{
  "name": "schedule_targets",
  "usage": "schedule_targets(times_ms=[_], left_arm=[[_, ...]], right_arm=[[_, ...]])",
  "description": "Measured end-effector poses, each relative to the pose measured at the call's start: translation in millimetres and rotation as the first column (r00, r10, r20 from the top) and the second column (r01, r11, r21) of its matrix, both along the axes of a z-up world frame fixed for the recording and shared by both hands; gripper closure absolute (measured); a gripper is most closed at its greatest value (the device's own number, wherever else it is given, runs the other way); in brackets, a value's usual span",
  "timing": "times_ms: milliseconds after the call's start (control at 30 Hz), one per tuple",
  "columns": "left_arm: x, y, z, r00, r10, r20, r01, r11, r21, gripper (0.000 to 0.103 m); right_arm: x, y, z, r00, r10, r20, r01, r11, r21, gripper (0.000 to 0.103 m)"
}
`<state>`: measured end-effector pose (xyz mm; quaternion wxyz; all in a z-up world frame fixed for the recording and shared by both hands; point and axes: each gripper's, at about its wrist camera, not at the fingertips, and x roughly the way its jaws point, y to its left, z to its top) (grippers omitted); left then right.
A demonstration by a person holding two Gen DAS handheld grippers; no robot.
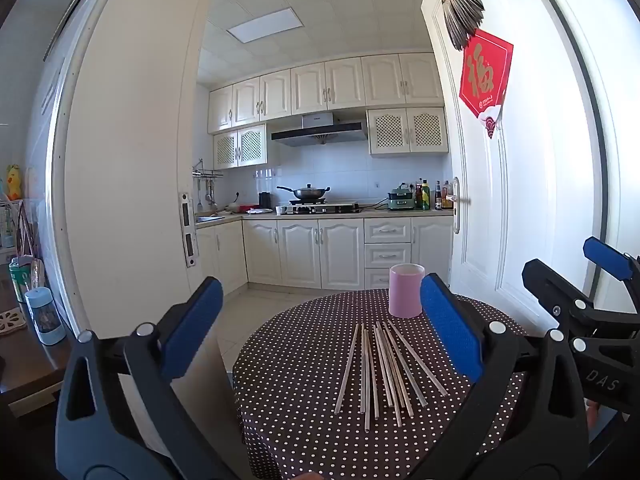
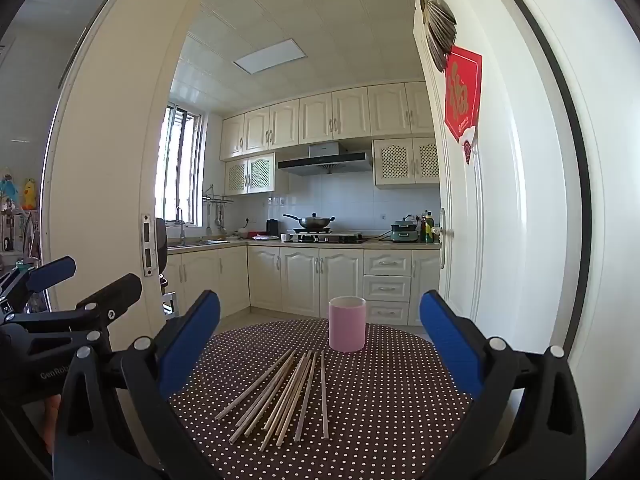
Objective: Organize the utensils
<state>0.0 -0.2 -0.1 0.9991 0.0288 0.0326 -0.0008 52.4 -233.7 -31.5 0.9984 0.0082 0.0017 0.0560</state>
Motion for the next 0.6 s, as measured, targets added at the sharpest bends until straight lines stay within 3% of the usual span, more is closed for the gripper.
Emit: schedule_targets(times_ms=[33,600], left_arm=[[0.0,0.0,0.0,1.0,0.0,0.0,0.0,1.0,0.001,0.006],[0.9,1.9,-6.4,1.0,0.001,-0.002,-0.001,1.0,-0.001,0.006]], right_arm=[[0.1,0.0,0.0,1.0,0.0,0.001,0.0,1.0,-0.001,0.007],[-1.9,2.5,-0.1,1.0,0.002,-0.001,-0.002,1.0,-0.001,0.007]])
